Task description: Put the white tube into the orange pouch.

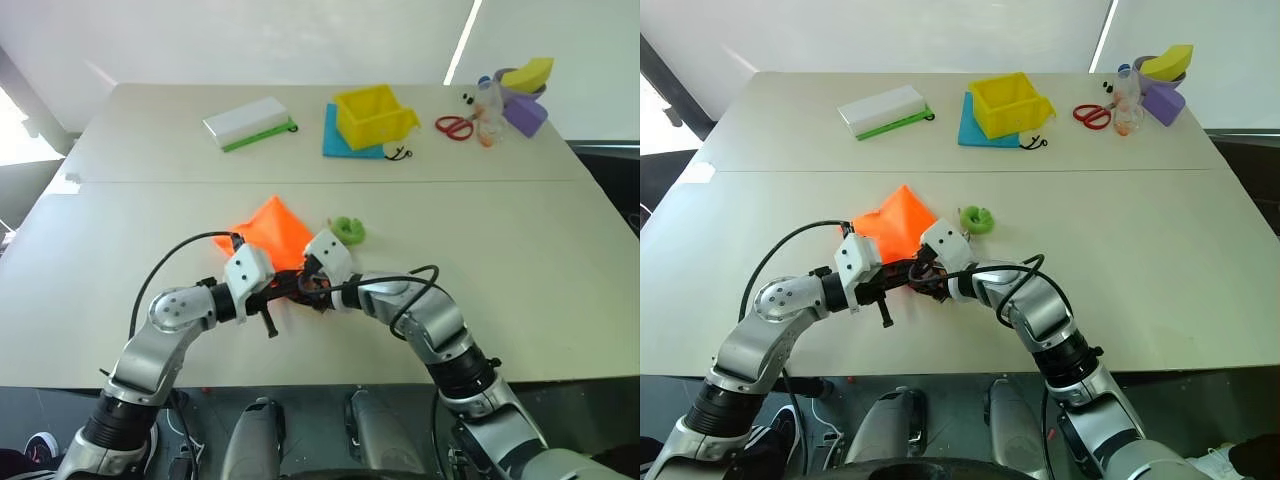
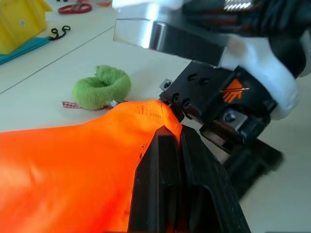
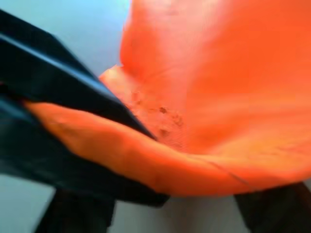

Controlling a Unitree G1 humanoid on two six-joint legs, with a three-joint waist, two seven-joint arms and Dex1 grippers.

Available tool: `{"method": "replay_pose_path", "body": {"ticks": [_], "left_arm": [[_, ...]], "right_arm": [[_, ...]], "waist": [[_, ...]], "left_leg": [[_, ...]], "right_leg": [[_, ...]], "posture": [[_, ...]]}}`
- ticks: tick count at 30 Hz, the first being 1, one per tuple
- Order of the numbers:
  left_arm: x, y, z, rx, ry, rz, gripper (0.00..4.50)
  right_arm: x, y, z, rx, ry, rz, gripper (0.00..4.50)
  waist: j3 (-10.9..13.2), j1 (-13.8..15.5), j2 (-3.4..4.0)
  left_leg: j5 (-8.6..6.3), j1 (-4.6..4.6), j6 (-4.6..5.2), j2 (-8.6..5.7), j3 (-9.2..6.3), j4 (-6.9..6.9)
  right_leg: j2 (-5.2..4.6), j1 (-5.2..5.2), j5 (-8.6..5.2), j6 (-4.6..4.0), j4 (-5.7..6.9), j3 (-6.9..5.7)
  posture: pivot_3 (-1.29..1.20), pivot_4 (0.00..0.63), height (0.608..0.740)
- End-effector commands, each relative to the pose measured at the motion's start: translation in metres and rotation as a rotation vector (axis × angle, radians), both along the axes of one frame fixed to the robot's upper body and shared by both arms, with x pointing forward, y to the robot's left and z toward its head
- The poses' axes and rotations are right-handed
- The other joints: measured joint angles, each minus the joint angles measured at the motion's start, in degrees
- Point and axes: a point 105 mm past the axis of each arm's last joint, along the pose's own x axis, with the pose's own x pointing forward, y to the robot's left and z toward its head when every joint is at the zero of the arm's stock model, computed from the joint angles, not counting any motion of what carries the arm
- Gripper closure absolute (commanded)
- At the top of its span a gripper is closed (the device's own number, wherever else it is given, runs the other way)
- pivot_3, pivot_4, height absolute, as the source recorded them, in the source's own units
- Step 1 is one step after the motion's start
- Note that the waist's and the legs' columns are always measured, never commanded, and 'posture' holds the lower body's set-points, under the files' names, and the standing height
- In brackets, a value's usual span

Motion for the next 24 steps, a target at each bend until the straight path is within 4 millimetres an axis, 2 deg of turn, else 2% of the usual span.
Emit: {"method": "replay_pose_path", "body": {"ticks": [1, 8, 11, 17, 21, 24], "left_arm": [[-0.002, -0.002, 0.004, -0.006, -0.033, -0.017, 4.5], [-0.005, 0.005, -0.005, 0.016, -0.02, -0.009, 4.5], [-0.005, 0.01, -0.008, 0.022, -0.011, -0.002, 4.5], [-0.01, 0.016, -0.016, 0.038, 0.024, -0.01, 4.5], [-0.014, 0.017, -0.02, 0.045, 0.047, -0.023, 4.5], [-0.013, 0.017, -0.019, 0.048, 0.045, -0.027, 4.5]], "right_arm": [[-0.004, -0.001, 0.005, 0.002, -0.025, 0.027, 0.06], [-0.015, -0.03, 0.016, 0.016, 0.01, 0.093, 0.06], [-0.026, -0.044, 0.017, -0.015, -0.001, 0.146, 0.06], [-0.032, -0.074, 0.027, -0.015, -0.017, 0.148, 0.06], [-0.002, -0.105, 0.04, -0.005, -0.087, -0.007, 0.06], [0.038, -0.129, 0.052, 0.005, -0.176, -0.205, 0.06]], "waist": [[0.0, 0.0, 0.0], [0.0, 0.1, 0.01], [0.0, 0.1, 0.01], [0.0, 0.1, 0.01], [0.0, 0.1, 0.0], [0.0, 0.0, 0.01]], "left_leg": [[0.0, 0.0, 0.0, 0.0, 0.0, 0.0], [0.0, -0.05, 0.0, -0.01, 0.01, -0.02], [0.0, -0.06, 0.0, -0.01, 0.01, -0.05], [0.0, -0.05, 0.0, 0.02, 0.01, -0.06], [-0.01, -0.05, 0.0, 0.01, 0.01, -0.06], [-0.01, -0.04, 0.0, 0.01, 0.02, -0.06]], "right_leg": [[0.0, 0.0, 0.0, 0.0, 0.0, 0.0], [-0.09, 0.0, -0.01, 0.01, -0.12, 0.0], [-0.12, 0.0, -0.01, 0.01, -0.17, 0.0], [-0.07, -0.01, -0.02, -0.01, -0.17, 0.0], [-0.12, -0.01, -0.02, -0.01, -0.2, 0.02], [-0.12, -0.01, -0.01, -0.03, -0.23, 0.07]], "posture": [[0.0, 0.15, 0.74], [0.0, 0.15, 0.74], [0.0, 0.15, 0.74], [0.0, 0.15, 0.74], [0.0, 0.15, 0.74], [0.0, 0.15, 0.74]]}}
